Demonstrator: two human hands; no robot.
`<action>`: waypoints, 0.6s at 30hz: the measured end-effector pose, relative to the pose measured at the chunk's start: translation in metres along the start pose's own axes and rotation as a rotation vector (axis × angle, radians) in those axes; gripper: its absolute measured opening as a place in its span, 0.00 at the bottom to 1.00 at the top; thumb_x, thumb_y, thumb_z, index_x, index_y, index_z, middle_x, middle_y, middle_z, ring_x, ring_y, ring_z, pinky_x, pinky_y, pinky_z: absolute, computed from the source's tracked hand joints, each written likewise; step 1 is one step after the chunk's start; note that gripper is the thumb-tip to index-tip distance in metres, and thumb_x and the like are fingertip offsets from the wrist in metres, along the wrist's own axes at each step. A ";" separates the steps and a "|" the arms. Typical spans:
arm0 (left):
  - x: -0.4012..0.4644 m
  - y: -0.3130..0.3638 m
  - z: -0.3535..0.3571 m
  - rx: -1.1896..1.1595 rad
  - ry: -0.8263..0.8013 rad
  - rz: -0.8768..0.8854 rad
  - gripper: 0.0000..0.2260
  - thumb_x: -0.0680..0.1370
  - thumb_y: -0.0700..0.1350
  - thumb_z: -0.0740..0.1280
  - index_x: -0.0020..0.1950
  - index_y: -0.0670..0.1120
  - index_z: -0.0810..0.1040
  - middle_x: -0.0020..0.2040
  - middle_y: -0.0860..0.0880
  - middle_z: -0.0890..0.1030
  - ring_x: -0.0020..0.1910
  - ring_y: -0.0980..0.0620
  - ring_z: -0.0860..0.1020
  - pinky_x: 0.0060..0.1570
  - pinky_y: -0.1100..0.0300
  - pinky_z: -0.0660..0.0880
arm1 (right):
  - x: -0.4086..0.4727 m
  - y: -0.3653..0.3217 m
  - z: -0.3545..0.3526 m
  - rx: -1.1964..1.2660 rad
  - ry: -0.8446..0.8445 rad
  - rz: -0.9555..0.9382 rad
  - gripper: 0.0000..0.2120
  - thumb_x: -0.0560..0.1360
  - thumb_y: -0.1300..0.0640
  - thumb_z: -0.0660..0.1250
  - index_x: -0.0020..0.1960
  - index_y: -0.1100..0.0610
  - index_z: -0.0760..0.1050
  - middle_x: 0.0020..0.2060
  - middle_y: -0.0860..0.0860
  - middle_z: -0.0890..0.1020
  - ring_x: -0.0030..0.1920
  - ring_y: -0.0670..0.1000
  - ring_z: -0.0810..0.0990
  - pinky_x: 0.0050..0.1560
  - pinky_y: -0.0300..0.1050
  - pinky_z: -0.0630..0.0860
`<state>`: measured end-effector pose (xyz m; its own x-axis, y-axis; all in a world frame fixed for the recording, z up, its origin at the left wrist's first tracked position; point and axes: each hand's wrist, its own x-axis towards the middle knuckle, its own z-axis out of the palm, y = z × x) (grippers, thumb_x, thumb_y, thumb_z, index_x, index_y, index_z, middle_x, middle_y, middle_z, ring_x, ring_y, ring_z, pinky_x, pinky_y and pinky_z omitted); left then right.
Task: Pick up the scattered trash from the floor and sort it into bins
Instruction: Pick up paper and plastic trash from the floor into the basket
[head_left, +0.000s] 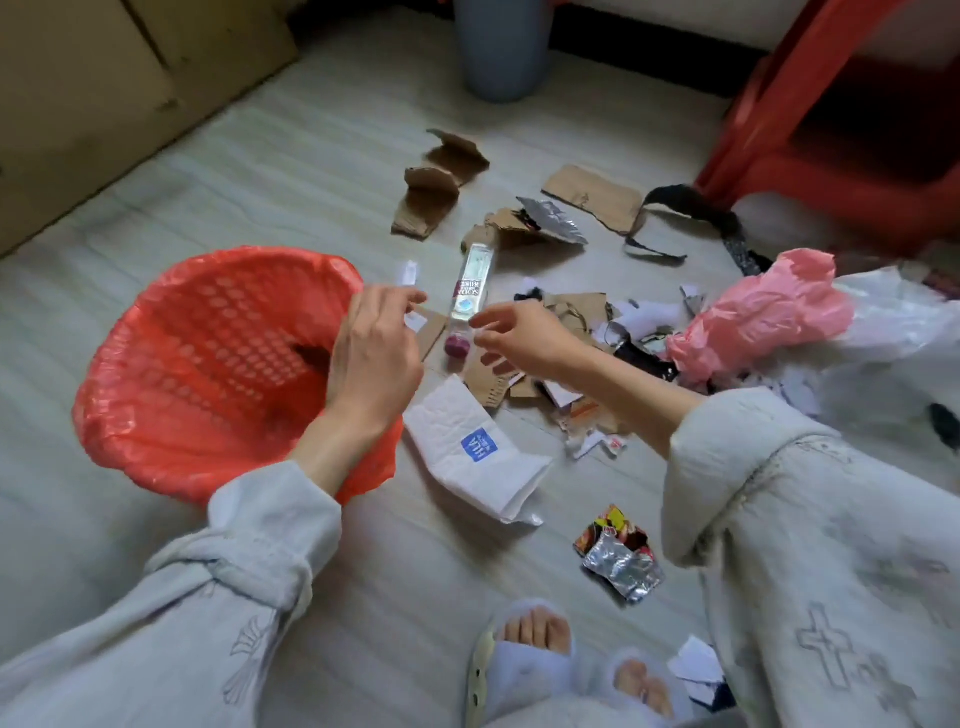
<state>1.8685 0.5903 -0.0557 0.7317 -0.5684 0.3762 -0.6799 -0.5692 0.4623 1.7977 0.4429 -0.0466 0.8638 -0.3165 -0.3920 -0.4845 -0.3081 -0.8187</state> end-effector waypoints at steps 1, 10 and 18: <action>-0.002 0.010 0.015 -0.021 -0.046 0.040 0.16 0.70 0.35 0.55 0.54 0.40 0.75 0.49 0.40 0.76 0.50 0.41 0.73 0.52 0.51 0.69 | -0.006 0.016 -0.013 -0.014 0.033 0.023 0.15 0.78 0.62 0.62 0.63 0.62 0.73 0.54 0.58 0.81 0.48 0.56 0.82 0.50 0.48 0.80; -0.072 0.078 0.144 -0.090 -0.639 0.233 0.14 0.74 0.35 0.61 0.58 0.42 0.75 0.54 0.42 0.75 0.54 0.41 0.73 0.49 0.47 0.73 | -0.081 0.193 -0.042 -0.169 0.085 0.385 0.13 0.75 0.58 0.66 0.59 0.57 0.77 0.51 0.57 0.82 0.46 0.52 0.78 0.53 0.49 0.77; -0.138 0.053 0.175 0.362 -0.747 -0.075 0.43 0.71 0.52 0.71 0.76 0.54 0.45 0.76 0.42 0.49 0.75 0.41 0.47 0.68 0.36 0.47 | -0.101 0.272 0.033 -0.491 -0.037 0.443 0.37 0.67 0.46 0.72 0.69 0.55 0.59 0.63 0.55 0.65 0.64 0.57 0.65 0.58 0.56 0.72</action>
<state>1.7229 0.5349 -0.2242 0.6377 -0.6929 -0.3365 -0.6974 -0.7048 0.1298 1.5833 0.4205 -0.2431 0.5680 -0.4792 -0.6691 -0.7943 -0.5319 -0.2934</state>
